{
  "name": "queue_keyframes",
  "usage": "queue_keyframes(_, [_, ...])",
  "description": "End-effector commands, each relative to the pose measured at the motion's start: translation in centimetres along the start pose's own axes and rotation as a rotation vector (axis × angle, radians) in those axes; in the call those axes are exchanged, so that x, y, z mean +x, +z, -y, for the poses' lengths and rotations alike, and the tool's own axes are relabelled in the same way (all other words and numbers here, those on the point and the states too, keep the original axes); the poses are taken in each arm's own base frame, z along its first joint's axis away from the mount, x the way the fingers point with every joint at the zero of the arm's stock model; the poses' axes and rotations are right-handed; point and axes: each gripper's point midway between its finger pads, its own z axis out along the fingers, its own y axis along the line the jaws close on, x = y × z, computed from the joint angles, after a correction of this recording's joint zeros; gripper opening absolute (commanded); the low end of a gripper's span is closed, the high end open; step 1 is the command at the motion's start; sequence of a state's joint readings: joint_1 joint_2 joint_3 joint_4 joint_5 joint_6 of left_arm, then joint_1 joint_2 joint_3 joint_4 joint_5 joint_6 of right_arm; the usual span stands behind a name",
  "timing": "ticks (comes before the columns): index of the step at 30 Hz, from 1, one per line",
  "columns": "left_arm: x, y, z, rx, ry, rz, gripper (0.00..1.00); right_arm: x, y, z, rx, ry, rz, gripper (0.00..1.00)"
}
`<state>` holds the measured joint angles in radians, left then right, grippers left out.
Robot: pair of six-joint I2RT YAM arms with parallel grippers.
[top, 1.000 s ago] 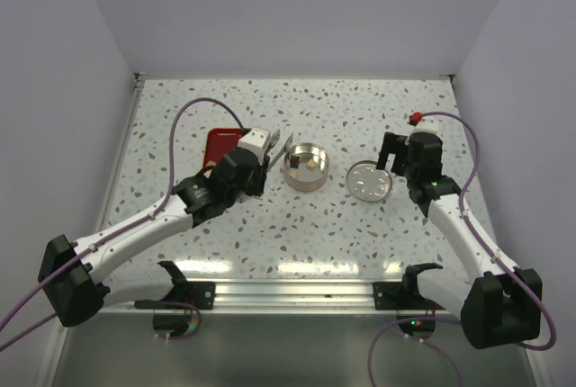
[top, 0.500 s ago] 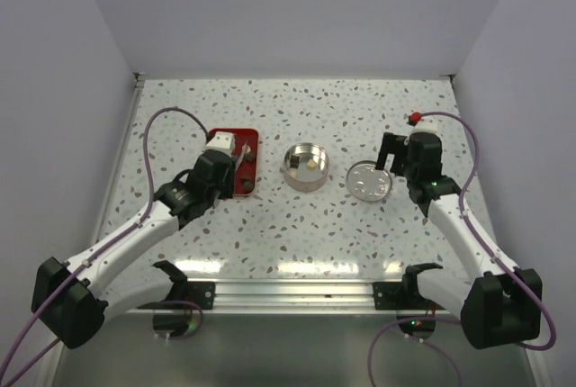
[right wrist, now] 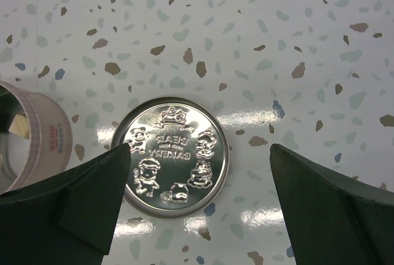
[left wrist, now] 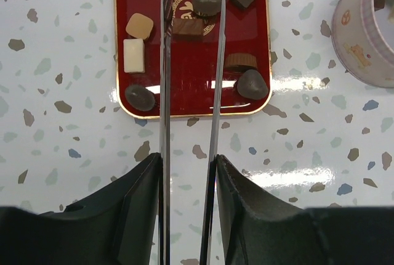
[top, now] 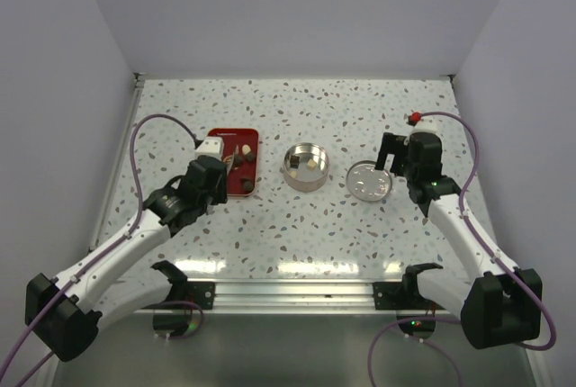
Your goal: Pack the chocolate
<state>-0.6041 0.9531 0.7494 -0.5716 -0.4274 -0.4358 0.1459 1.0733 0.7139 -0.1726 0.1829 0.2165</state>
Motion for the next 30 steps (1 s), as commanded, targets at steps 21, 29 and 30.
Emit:
queue_keyframes(21, [2.7, 0.9, -0.9, -0.063, -0.084, -0.063, 0.46, -2.3, -1.0, -0.6, -0.029, 0.015, 0.061, 0.99])
queue_keyframes(29, [2.8, 1.2, -0.6, -0.049, -0.073, -0.052, 0.46, -2.2, -0.9, -0.5, -0.025, 0.014, 0.056, 0.99])
queue_keyframes(30, [2.6, 1.3, -0.6, -0.046, -0.074, -0.043, 0.47, -2.2, -0.9, -0.5, -0.025, 0.014, 0.056, 0.99])
